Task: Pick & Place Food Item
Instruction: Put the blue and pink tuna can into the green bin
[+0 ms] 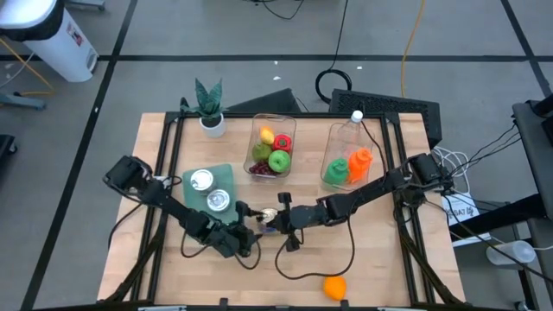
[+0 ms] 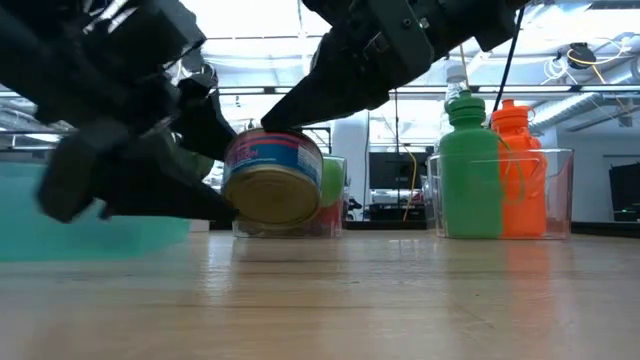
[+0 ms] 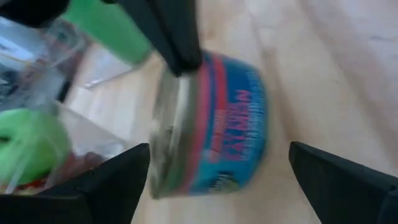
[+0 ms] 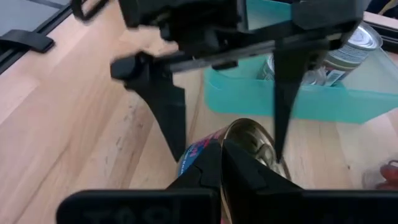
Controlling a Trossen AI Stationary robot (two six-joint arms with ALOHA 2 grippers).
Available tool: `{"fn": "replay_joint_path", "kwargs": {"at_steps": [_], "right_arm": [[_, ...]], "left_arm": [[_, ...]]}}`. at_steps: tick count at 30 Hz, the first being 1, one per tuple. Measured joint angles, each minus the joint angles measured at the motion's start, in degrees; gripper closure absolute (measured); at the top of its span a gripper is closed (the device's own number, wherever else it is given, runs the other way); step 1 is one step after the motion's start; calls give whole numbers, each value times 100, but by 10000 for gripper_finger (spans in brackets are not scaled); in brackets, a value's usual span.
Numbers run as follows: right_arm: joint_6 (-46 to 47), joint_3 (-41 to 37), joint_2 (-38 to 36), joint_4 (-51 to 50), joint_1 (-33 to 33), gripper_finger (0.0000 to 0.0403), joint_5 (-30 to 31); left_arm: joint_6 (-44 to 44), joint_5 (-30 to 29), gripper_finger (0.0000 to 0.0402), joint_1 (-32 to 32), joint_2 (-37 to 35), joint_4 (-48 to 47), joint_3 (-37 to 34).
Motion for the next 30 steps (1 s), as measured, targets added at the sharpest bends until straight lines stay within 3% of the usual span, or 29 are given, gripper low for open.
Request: {"fn": "replay_joint_path", "kwargs": {"at_steps": [6, 12, 16, 21, 30], "right_arm": [[56, 0, 0, 33, 4, 403, -16], [105, 0, 0, 115, 36, 403, 4], [105, 0, -3, 203, 48, 403, 20], [107, 0, -9, 248, 33, 403, 81], [-67, 0, -9, 306, 67, 392, -74]], "left_arm": [[440, -139, 21, 152, 76, 549, -1], [334, 8, 49, 304, 78, 571, -1], [172, 87, 106, 348, 78, 533, 49], [214, 118, 219, 275, 80, 209, 264], [309, 88, 218, 50, 80, -416, 605]]}}
